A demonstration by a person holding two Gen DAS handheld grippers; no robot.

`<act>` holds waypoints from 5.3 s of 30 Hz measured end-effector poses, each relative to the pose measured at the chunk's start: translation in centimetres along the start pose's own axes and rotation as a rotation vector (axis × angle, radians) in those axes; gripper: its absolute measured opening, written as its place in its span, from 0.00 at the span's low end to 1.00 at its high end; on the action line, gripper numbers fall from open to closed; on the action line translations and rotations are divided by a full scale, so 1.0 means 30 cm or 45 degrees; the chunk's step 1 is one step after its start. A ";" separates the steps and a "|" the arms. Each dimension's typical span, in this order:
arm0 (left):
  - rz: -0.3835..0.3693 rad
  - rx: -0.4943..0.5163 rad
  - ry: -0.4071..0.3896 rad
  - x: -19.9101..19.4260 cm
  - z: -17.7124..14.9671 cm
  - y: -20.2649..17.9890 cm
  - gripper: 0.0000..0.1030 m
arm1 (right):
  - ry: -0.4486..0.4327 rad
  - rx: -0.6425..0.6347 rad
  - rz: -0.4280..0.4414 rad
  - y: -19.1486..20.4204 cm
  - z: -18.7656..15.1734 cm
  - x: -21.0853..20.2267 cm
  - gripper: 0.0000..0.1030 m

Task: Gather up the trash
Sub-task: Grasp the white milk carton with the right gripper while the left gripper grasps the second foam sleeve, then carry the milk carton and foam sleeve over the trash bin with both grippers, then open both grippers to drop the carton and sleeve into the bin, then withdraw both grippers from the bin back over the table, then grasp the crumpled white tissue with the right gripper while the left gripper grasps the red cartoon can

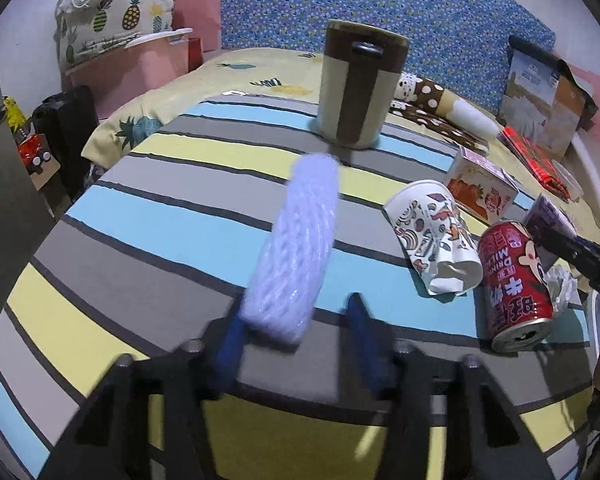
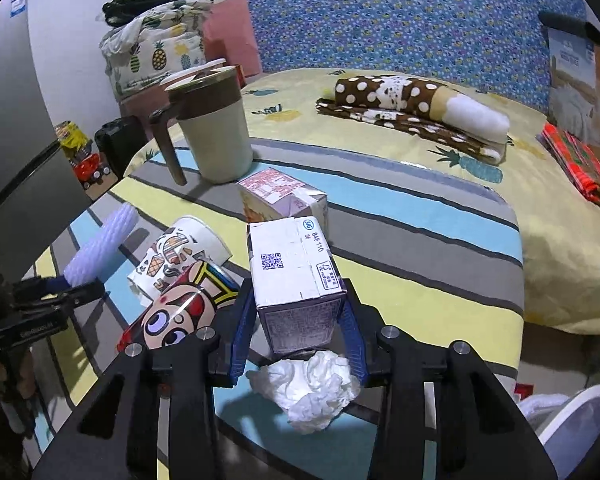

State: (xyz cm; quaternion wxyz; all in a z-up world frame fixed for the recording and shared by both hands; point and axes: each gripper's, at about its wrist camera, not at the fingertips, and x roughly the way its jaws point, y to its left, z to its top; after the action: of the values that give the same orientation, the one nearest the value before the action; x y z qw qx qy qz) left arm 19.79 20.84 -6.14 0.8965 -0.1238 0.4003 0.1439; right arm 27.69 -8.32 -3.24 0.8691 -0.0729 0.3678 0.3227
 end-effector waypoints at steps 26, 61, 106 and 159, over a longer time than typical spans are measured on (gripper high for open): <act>-0.193 0.104 -0.149 -0.308 -0.093 -0.236 0.12 | -0.241 0.170 -0.068 -0.100 -0.100 -0.392 0.40; -0.672 0.557 0.079 -0.319 -0.302 -1.031 0.13 | -0.139 0.514 -0.292 -0.396 -0.454 -0.558 0.41; -0.619 0.356 -0.032 -0.393 -0.292 -0.771 0.51 | -0.167 0.390 -0.151 -0.238 -0.423 -0.579 0.57; -0.233 -0.062 -0.157 -0.300 -0.177 -0.056 0.51 | 0.072 0.134 0.003 0.239 -0.144 -0.165 0.59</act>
State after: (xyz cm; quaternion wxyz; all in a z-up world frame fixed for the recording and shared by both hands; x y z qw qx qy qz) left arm 11.02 16.07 -2.64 0.9255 -0.1724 0.3279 0.0786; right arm 18.14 -6.80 -2.16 0.8605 -0.0359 0.4089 0.3017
